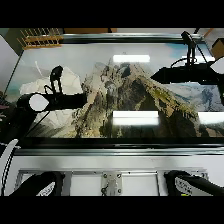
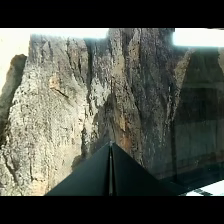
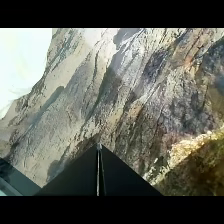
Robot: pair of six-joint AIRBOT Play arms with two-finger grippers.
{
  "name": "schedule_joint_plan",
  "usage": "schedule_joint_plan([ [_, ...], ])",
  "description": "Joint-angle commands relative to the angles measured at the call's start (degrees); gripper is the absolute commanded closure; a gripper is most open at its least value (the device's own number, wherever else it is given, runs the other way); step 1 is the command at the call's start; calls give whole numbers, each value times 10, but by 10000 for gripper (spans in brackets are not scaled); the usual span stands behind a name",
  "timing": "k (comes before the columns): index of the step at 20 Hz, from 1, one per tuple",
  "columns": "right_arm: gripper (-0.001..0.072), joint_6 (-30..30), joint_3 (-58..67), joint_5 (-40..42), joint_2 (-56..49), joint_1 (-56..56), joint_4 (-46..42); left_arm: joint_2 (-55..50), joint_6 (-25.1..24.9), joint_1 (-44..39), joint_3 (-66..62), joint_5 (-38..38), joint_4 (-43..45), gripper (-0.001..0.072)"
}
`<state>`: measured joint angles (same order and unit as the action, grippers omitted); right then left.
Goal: Fold the clothes and pants, and hang the long-sleeved shirts on hangers.
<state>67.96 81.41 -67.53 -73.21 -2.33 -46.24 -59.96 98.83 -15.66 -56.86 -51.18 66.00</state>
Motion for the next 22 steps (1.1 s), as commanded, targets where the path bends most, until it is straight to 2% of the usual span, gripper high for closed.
schedule_joint_plan([
  [1,699,-1,1,0,0,0,0,0,0,1,0,0,0,687],
  [9,700,-1,1,0,0,0,0,0,-1,1,0,17,5,686],
  [10,699,-1,1,0,0,0,0,1,-24,3,-1,45,21,524],
  [11,699,-1,1,0,0,0,0,0,-66,13,-7,67,53,39],
  [13,699,-1,1,0,0,0,0,-23,-73,51,-44,70,146,34],
  [15,699,-1,1,0,0,0,0,-71,-73,107,-86,20,220,35],
  [18,700,-1,1,0,0,0,0,-159,-64,192,-110,-44,244,34],
  [22,699,-1,1,0,0,0,0,-256,-33,236,-87,-53,238,34],
])
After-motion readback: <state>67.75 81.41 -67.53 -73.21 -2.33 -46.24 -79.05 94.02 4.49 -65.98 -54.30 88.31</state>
